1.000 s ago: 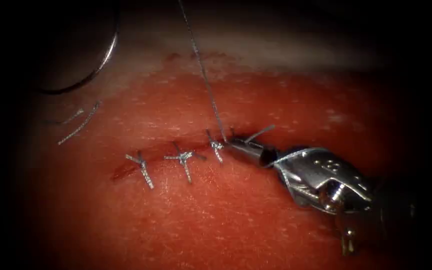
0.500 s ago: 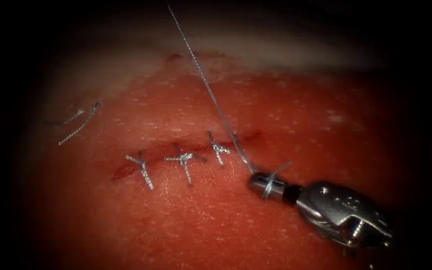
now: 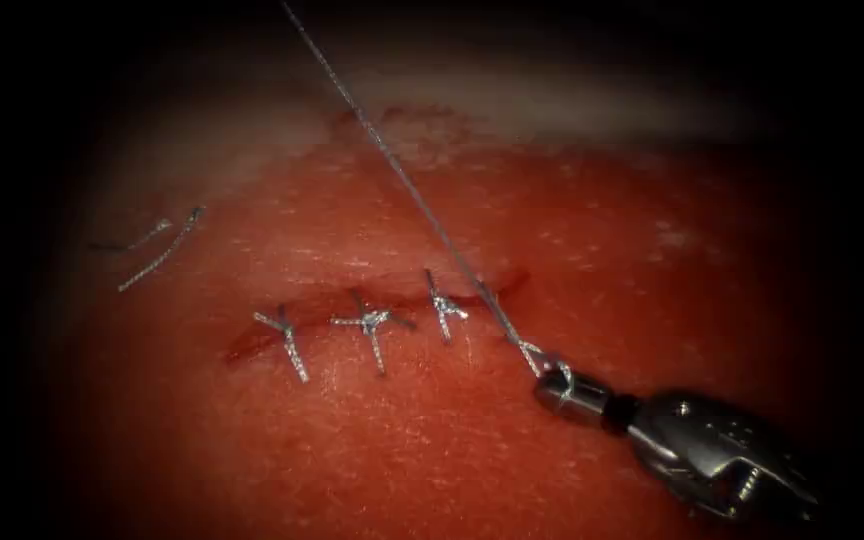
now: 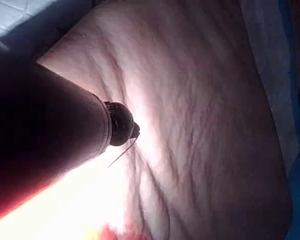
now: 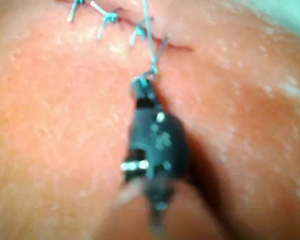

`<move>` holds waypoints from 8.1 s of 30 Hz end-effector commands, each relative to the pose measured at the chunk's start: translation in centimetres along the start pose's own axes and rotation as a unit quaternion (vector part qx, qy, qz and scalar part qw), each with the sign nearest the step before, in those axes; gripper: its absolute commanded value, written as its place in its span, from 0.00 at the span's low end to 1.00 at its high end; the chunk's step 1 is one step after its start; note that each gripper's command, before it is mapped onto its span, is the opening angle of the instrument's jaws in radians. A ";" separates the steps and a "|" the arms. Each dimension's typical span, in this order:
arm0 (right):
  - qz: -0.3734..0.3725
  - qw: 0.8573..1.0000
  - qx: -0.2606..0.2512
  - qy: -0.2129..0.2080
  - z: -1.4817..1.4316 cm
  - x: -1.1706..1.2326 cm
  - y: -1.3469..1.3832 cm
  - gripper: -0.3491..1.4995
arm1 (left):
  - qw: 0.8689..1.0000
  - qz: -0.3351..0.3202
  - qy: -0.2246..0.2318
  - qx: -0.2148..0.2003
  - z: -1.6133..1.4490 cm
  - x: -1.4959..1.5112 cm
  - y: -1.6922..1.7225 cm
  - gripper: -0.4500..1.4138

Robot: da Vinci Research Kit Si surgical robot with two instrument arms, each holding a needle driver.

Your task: Wound Closure

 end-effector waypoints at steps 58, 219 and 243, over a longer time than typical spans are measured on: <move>-0.069 0.997 0.023 0.001 0.06 -0.43 -0.11 0.21 | 0.998 -0.003 0.062 -0.024 -0.90 1.39 -0.76 0.05; -0.088 0.899 0.267 -0.335 0.73 1.37 0.17 0.00 | 0.917 0.246 -0.295 -0.106 0.32 -5.51 1.92 0.05; 0.011 0.948 0.213 -0.238 0.78 1.19 0.73 0.00 | 0.902 0.276 -0.311 -0.118 -1.16 -6.28 1.84 0.05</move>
